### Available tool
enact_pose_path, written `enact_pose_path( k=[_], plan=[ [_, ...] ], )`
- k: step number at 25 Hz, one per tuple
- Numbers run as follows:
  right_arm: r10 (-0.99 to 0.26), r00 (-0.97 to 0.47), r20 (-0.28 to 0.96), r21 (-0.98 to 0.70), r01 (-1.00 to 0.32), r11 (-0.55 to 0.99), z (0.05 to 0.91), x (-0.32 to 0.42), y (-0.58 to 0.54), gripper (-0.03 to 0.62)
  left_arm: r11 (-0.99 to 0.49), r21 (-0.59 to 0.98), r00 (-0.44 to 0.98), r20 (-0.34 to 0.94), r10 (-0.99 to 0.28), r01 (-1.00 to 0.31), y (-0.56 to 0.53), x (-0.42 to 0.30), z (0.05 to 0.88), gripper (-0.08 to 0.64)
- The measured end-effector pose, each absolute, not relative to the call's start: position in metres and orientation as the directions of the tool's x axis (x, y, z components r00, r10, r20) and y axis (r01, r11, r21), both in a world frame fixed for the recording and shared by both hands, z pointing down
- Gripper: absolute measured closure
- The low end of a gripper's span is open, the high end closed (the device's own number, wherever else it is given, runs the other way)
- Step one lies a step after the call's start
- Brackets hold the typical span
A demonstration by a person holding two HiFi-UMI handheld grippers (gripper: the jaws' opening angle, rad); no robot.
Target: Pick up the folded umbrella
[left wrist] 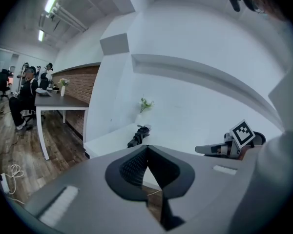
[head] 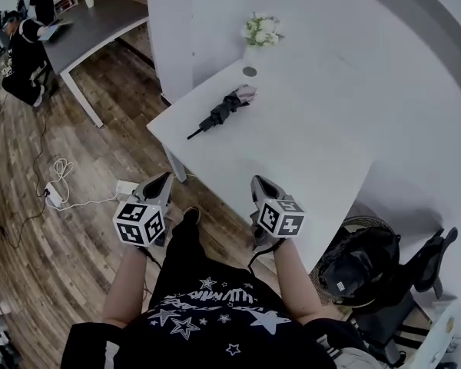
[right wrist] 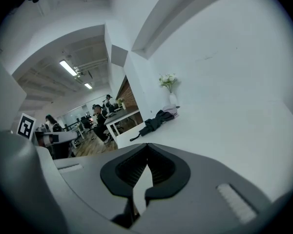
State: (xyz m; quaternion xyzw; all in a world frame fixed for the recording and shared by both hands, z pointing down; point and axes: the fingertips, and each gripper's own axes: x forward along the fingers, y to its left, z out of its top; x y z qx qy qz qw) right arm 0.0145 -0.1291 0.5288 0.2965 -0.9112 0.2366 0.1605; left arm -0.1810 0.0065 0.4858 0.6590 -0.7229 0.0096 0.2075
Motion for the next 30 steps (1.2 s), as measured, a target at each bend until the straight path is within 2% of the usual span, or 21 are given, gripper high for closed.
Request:
enact_pose_path(
  k=[8,16,17,21,23,25,30],
  plan=[
    [-0.603,-0.656,0.454,-0.313,-0.751,0.581,0.522,0.011,-0.190,0.575,-0.040,0.258,0.129,0.338,-0.932,-0.965,-0.103,-0.211,0.482,0.557],
    [-0.681,-0.553,0.480,-0.308,-0.833,0.460,0.520,0.002,-0.233,0.575,-0.168,0.271,0.277,0.442,-0.853,-0.948,-0.195,-0.217,0.503,0.550],
    [-0.688,-0.540,0.486,-0.311,-0.842,0.441,0.522,0.002,-0.238,0.575,-0.188,0.279,0.301,0.450,-0.841,-0.942,-0.205,-0.215,0.506,0.521],
    [-0.708,-0.485,0.513,-0.312,-0.874,0.372,0.532,0.005,-0.250,0.575,-0.267,0.301,0.389,0.491,-0.779,-0.915,-0.239,-0.204,0.525,0.242],
    [-0.718,-0.458,0.525,-0.314,-0.888,0.337,0.536,0.007,-0.254,0.575,-0.288,0.323,0.422,0.510,-0.750,-0.902,-0.252,-0.199,0.536,0.154],
    [-0.726,-0.434,0.533,-0.314,-0.899,0.307,0.539,0.009,-0.257,0.575,-0.297,0.352,0.451,0.530,-0.718,-0.887,-0.263,-0.195,0.547,0.114],
    [-0.753,-0.377,0.539,-0.306,-0.921,0.242,0.543,0.019,-0.265,0.575,-0.287,0.342,0.444,0.618,-0.649,-0.895,-0.290,-0.193,0.575,0.104]
  ],
)
